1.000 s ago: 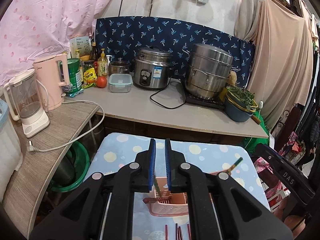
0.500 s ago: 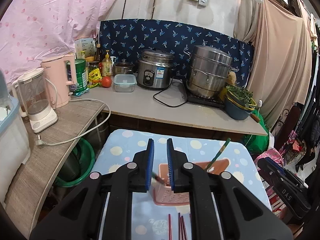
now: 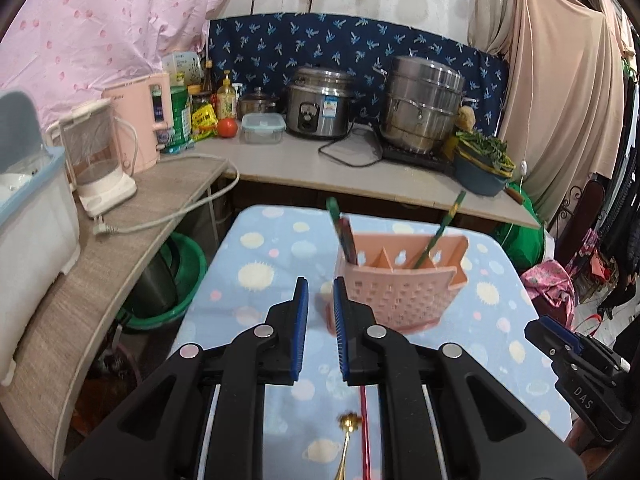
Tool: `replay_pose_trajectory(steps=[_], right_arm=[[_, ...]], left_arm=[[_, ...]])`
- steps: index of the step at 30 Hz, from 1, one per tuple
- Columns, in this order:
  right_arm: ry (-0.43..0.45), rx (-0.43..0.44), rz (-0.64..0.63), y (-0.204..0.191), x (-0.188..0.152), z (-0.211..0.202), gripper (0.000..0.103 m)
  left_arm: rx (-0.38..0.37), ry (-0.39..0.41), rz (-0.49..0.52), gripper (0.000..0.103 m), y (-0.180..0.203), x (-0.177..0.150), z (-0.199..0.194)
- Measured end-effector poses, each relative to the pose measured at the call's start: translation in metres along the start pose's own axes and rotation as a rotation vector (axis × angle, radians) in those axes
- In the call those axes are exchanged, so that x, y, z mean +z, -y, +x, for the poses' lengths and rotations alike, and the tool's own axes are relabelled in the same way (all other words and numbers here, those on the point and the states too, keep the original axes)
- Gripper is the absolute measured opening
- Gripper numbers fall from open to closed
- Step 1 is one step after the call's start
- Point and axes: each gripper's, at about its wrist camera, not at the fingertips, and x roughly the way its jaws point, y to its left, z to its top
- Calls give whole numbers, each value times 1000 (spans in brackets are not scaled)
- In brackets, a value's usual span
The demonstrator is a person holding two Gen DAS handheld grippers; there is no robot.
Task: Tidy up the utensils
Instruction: 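Move both open tools back down toward the remaining utensils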
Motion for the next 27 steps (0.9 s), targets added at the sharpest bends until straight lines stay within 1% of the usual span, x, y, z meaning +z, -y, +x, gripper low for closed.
replay_pose_trajectory(steps=[6, 13, 17, 22, 27], right_arm=[[-63, -13, 1, -1, -41, -6, 25], [-171, -12, 12, -1, -92, -3, 25], [-226, -8, 17, -5, -116, 2, 25], [-264, -5, 6, -12, -135, 7, 25], [-296, 4, 3, -17, -148, 12, 25]], left_arm=[[5, -78, -7, 12, -7, -42, 3], [17, -175, -3, 12, -13, -91, 10], [23, -221, 1, 12, -15, -115, 14], [20, -267, 2, 12, -15, -136, 17], [14, -300, 12, 12, -11, -150, 19]])
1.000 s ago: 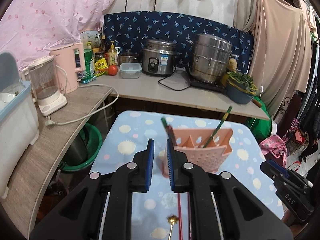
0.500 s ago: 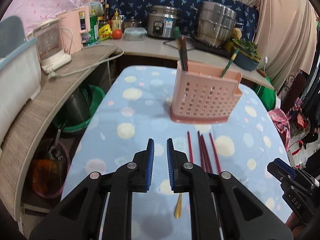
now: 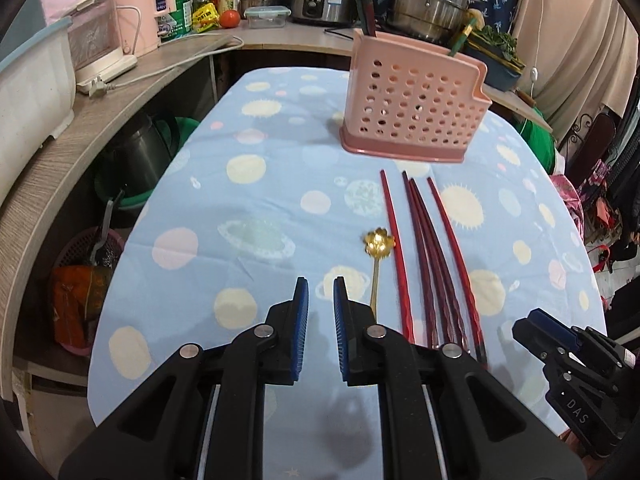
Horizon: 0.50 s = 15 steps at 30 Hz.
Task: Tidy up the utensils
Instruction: 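Move both open tools back down toward the remaining utensils, then close right tool on the bright red chopstick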
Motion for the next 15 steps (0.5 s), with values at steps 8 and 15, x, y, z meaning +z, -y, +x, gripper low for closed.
replay_pose_trajectory(steps=[8, 15], right_arm=[[-30, -1, -14, -5, -10, 9, 23], [-52, -1, -21, -7, -15, 17, 21]], left_arm=[[-11, -36, 18, 12, 7, -16, 7], [-17, -67, 34, 12, 12, -28, 15]])
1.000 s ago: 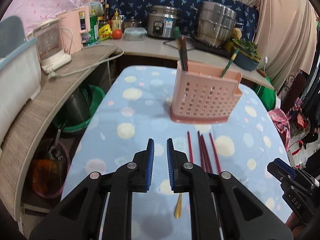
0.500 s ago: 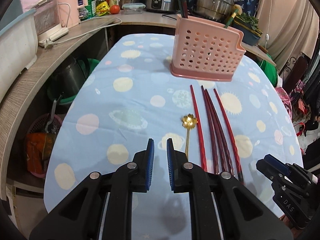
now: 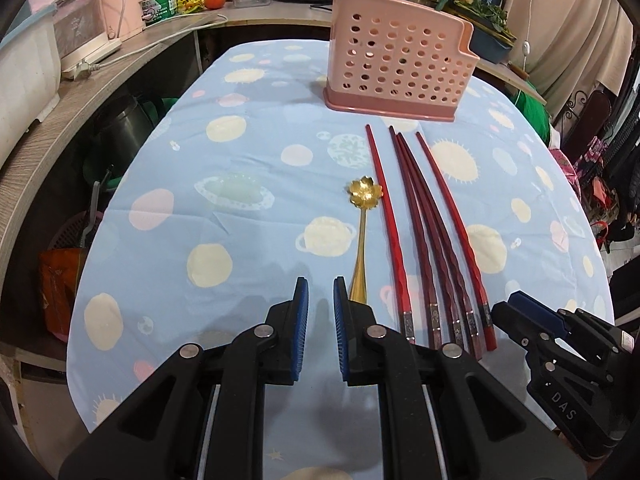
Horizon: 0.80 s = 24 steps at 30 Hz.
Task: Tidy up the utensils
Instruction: 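Close right tool on the bright red chopstick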
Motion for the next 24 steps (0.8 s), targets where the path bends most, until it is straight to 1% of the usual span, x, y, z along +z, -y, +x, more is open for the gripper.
replay_pose_trajectory(steps=[5, 11, 13, 14, 15, 22, 24], right_arm=[[-16, -3, -1, 0, -3, 7, 14], [-22, -7, -8, 1, -7, 11, 11], [-29, -17, -12, 2, -9, 13, 8], [-26, -15, -11, 2, -9, 12, 8], [-26, -14, -9, 2, -8, 12, 8], [-19, -17, 18, 9, -9, 10, 7], [-18, -19, 30, 13, -9, 9, 7]], left_arm=[[0, -9, 7, 12, 2, -3, 3], [-6, -19, 2, 13, 0, -4, 5], [-7, -21, 3, 19, 1, -5, 6], [-6, -18, 4, 25, 1, -5, 6], [-5, -16, 6, 27, 1, -5, 6], [-26, -39, 2, 29, 4, -7, 13], [-33, -45, 2, 33, 5, -8, 16]])
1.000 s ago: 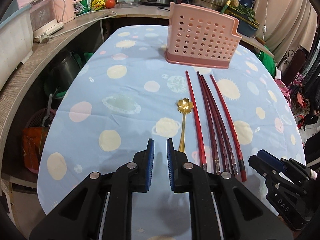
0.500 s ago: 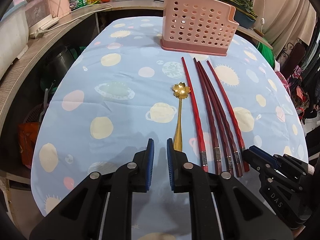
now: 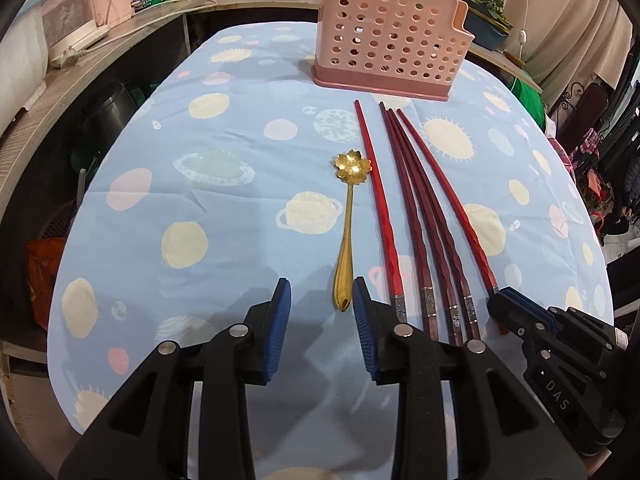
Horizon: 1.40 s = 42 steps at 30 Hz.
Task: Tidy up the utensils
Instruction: 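Close right tool on the bright red chopstick, then lift the red chopstick with right tool while left tool approaches the gold spoon, then close left tool on the gold flower-shaped spoon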
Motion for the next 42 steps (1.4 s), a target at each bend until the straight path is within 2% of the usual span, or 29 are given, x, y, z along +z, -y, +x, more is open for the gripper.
replay_pose_trajectory(steps=[11, 13, 15, 17, 28, 42], right_arm=[[1, 0, 5, 3, 0, 0, 7], [1, 0, 4, 3, 0, 0, 7], [1, 0, 5, 3, 0, 0, 7], [1, 0, 5, 3, 0, 0, 7], [18, 5, 9, 1, 0, -9, 7], [186, 52, 63, 9, 37, -73, 7]], left_arm=[[-27, -5, -3, 33, 3, 1, 14], [-27, -3, 3, 29, 4, 1, 15], [-30, -6, 11, 16, 5, 1, 15], [-36, -10, 13, 11, 6, 0, 15], [-34, 31, 9, 11, 6, 2, -4], [-48, 173, -33, 10, -7, 38, -63]])
